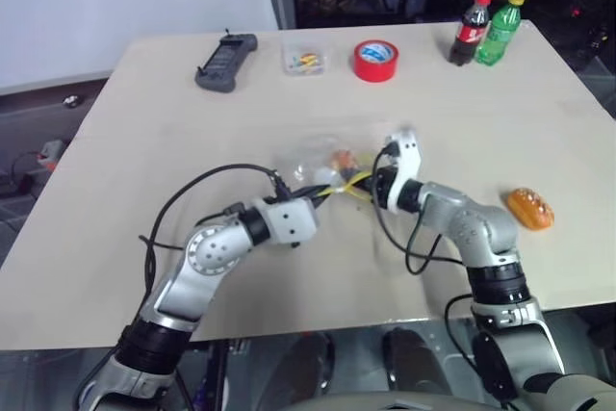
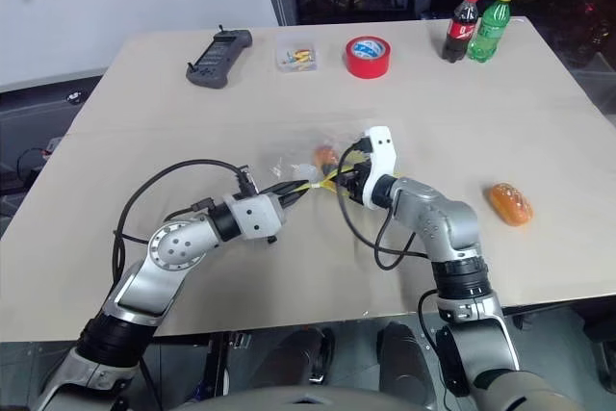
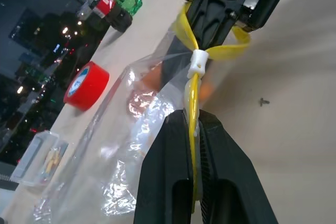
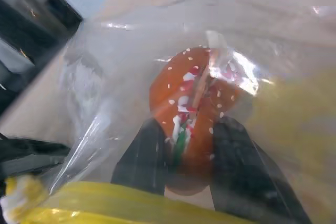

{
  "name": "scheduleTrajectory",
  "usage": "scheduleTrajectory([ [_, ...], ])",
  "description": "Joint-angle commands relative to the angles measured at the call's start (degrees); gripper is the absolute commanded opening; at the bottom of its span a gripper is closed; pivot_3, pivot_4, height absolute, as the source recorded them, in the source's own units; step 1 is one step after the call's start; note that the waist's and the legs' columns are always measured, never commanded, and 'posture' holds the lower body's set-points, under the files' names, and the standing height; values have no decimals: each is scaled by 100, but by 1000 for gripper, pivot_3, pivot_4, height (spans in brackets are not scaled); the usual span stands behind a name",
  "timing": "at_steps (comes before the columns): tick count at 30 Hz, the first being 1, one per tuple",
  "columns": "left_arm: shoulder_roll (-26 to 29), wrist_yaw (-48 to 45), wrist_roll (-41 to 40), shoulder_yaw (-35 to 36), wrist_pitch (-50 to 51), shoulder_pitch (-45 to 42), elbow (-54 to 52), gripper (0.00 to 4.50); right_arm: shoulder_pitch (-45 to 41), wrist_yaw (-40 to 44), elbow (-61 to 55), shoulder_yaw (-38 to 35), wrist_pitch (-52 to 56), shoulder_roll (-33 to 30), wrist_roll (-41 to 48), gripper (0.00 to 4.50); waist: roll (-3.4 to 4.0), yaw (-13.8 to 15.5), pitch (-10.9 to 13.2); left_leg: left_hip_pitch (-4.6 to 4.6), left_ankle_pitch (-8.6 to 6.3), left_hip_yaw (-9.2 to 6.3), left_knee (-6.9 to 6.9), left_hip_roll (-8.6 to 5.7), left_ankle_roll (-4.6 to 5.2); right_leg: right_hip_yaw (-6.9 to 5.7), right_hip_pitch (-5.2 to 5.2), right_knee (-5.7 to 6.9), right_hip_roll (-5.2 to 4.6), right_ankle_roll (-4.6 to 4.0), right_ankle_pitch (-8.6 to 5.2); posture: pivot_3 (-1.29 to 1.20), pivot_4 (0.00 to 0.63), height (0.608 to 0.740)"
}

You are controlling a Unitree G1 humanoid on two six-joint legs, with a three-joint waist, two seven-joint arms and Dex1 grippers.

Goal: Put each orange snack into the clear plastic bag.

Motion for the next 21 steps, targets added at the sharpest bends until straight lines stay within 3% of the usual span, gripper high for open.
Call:
scheduleTrajectory([
  [1, 8, 132, -37, 209, 28, 56, 41, 0, 3, -34, -45, 104, -610, -59, -459, 2532, 0, 2, 0, 0, 0, 0, 0, 0, 0, 0, 0, 1, 0, 0, 0, 0, 150, 740],
  [3, -68, 254, 14, 294, 316, 97, 60, 0, 136, -103, -364, 214, -808, -258, -786, 3553, 0, 17, 0, 0, 0, 0, 1, 0, -1, 0, 0, 0, 1, 0, 0, 0, 150, 740],
  [6, -231, 466, 90, 358, 801, 32, 97, 0, 439, 211, -1125, 263, -817, -739, -851, 3553, -1, 42, 0, -2, 0, -1, 0, -2, 0, 0, 0, -2, -1, 0, 0, 0, 150, 740],
  [8, -311, 571, 184, 335, 983, -50, 121, 0, 613, 515, -1619, 76, -560, -915, -411, 3553, -1, 44, 0, -3, 0, -2, 1, -3, 0, -1, 0, -2, -1, 0, 0, 0, 150, 740],
  [14, -493, 646, 286, 205, 1269, -175, 93, 0, 1337, 856, -2875, -662, -606, -1904, -159, 3553, -5, 76, -2, -1, -2, -4, 2, 0, 4, -5, 9, -2, -1, 1, 0, 0, 150, 740],
  [18, -532, 613, 333, 76, 1256, -245, 126, 0, 2317, 550, -2918, -1794, -855, -2734, -772, 4463, -7, 212, -1, 2, -2, -8, 5, -2, 3, -13, 21, -10, -5, 1, 0, 0, 150, 740],
  [21, -532, 604, 346, 53, 1188, -308, 224, 0, 2932, 414, -2569, -2323, -1113, -3216, -1320, 4463, -7, 273, -1, 4, -2, -7, 8, -6, 3, -12, 23, -8, -9, 1, 0, 0, 150, 740],
])
